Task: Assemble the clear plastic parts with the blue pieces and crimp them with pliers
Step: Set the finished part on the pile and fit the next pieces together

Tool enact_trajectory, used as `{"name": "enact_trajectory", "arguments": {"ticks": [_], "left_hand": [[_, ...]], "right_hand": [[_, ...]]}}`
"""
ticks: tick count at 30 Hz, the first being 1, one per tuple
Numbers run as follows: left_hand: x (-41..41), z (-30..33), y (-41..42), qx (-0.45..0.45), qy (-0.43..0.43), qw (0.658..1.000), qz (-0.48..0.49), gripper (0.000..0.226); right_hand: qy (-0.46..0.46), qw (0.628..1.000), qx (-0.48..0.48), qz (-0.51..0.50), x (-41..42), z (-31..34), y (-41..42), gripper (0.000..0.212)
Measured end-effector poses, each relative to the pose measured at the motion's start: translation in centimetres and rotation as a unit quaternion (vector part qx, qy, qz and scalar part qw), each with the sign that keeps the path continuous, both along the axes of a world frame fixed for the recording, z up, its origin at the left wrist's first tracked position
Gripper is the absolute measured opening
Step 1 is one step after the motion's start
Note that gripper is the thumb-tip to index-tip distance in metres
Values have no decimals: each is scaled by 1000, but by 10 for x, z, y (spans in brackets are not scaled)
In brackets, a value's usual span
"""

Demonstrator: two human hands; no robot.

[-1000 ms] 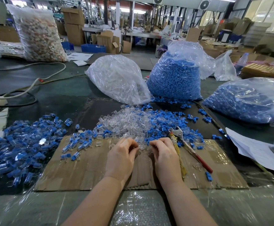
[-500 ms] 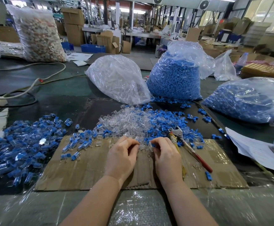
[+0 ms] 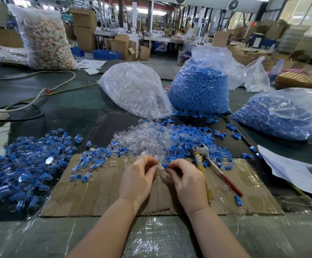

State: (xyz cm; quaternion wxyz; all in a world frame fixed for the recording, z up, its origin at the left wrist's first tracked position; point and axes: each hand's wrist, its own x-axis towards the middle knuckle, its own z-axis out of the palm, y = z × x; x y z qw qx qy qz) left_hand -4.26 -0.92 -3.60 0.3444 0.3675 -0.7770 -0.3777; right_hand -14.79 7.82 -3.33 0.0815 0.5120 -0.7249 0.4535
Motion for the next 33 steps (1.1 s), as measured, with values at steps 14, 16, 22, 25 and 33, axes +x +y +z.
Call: {"name": "enact_trajectory", "arguments": {"ticks": [14, 16, 22, 25, 33], "left_hand": [[1, 1, 0, 57, 29, 996, -61, 22], [1, 1, -1, 59, 32, 996, -54, 23], [2, 3, -2, 80, 48, 994, -50, 24], [1, 3, -2, 85, 52, 994, -51, 25], [1, 4, -1, 79, 58, 994, -55, 29]], "right_hand": [[53, 998, 28, -9, 1, -3, -2, 18], [53, 998, 27, -1, 1, -3, -2, 17], [38, 998, 17, 44, 0, -1, 0, 24], [45, 997, 34, 58, 0, 1, 1, 26], [44, 997, 24, 50, 0, 1, -1, 18]]}}
